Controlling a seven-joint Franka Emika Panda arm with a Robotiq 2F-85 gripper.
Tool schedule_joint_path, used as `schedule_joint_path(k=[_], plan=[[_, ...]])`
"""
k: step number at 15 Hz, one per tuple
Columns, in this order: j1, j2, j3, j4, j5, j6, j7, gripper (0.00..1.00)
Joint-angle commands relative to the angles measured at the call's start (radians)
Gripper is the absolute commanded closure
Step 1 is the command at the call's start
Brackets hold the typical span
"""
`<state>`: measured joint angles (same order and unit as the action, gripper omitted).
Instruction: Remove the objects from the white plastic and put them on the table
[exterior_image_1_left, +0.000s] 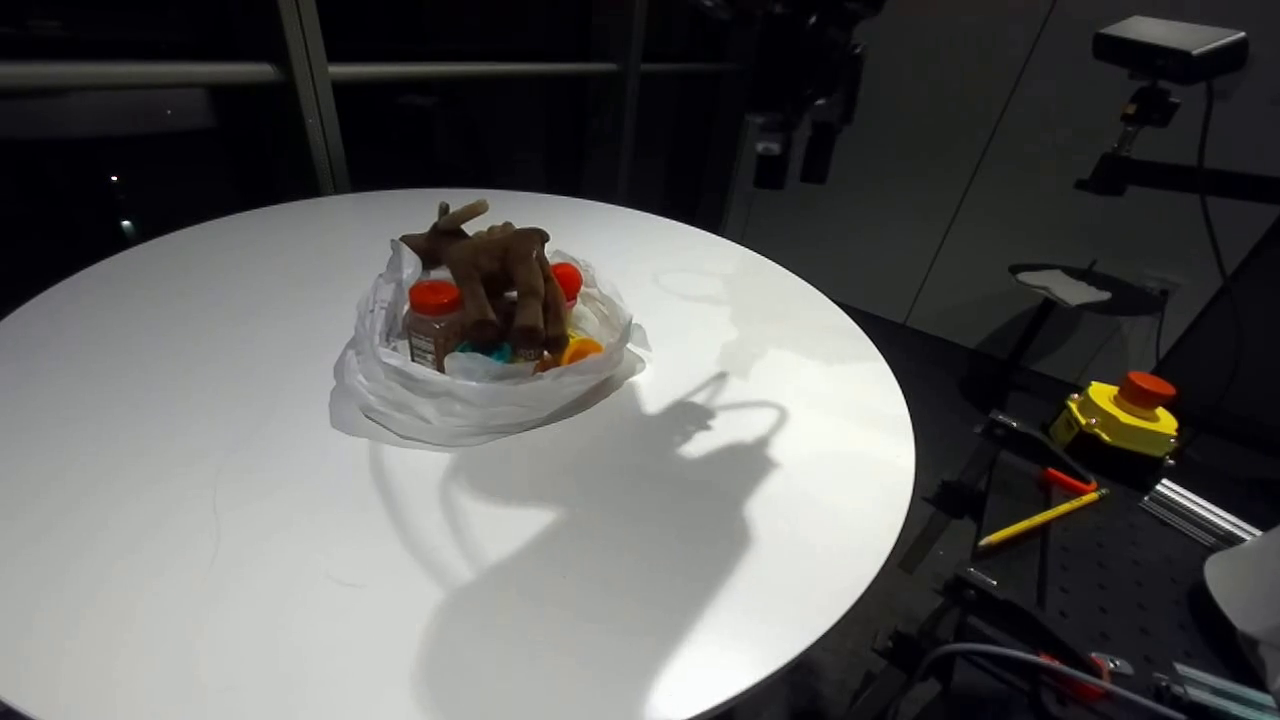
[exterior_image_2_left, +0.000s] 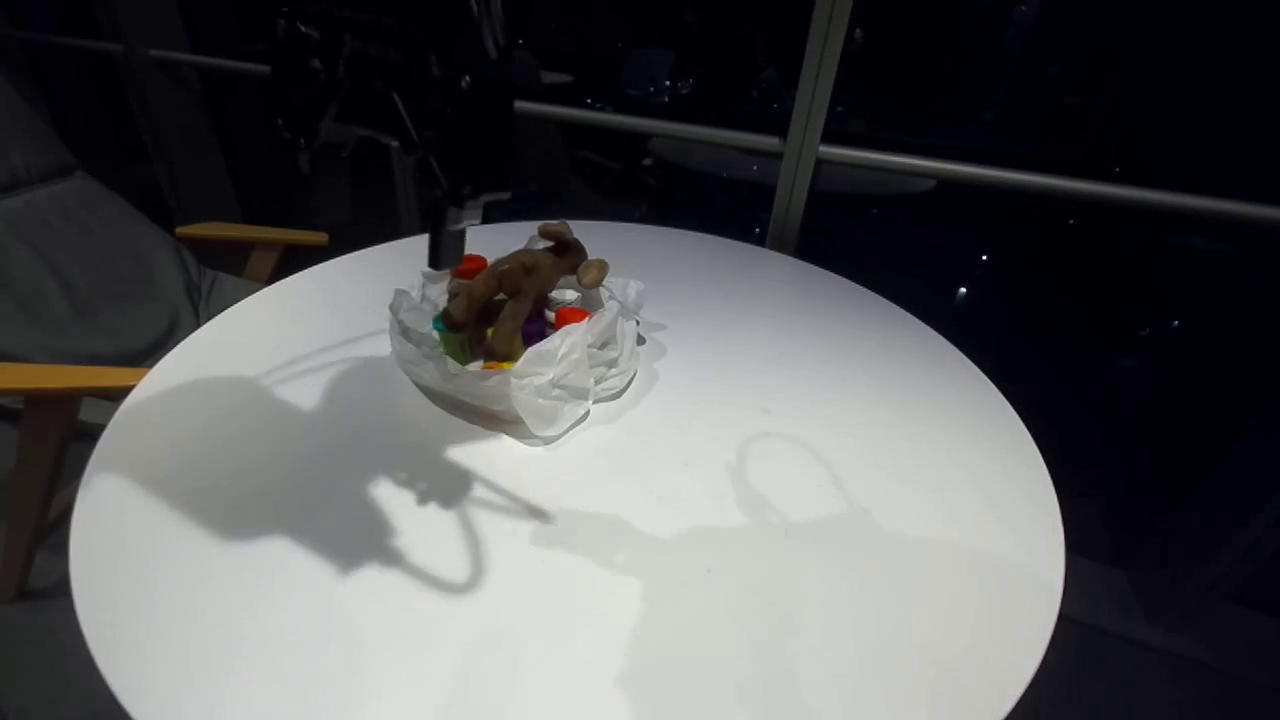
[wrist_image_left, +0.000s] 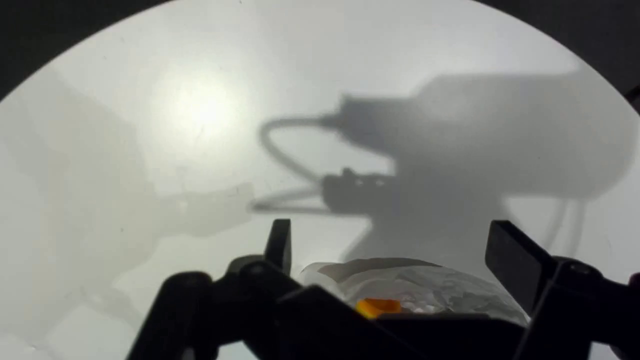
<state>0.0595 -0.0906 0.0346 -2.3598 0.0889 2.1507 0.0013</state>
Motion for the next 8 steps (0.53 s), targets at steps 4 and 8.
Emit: schedule_joint_path(k=[4, 8], plan=[[0.050, 0.433, 0.033, 0.307, -0.130, 0.313, 0.132, 0.00], [0.078, 0.618, 0.033, 0.516, -0.136, 0.357, 0.116, 0.00]])
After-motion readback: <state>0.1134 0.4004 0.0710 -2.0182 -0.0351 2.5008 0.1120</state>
